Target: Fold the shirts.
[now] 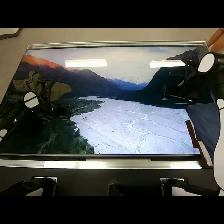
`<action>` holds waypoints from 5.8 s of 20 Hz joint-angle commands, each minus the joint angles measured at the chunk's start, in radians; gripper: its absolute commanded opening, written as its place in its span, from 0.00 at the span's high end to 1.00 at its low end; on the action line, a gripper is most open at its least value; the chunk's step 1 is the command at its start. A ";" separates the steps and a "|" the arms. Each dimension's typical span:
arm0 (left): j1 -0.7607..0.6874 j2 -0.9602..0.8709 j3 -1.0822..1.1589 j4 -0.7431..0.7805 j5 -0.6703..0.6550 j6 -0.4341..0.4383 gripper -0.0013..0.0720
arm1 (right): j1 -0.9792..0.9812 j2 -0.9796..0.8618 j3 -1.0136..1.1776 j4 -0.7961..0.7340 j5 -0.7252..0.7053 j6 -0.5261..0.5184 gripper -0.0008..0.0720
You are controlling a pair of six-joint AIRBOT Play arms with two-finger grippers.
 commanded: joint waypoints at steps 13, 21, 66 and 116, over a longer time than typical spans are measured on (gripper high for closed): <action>0.000 0.000 0.000 0.000 0.000 0.000 0.01 | 0.000 -0.001 0.000 0.000 -0.028 0.000 0.06; 0.023 -0.013 0.033 0.020 0.271 0.000 0.00 | 0.000 -0.002 0.000 -0.009 -0.264 0.000 0.06; -0.301 -0.308 0.230 -0.484 -0.022 0.364 0.06 | 0.001 0.259 0.002 0.000 0.101 -0.075 0.07; 0.156 0.374 0.906 0.108 0.130 0.220 0.95 | 0.079 0.536 0.341 -0.173 -0.305 -0.077 0.94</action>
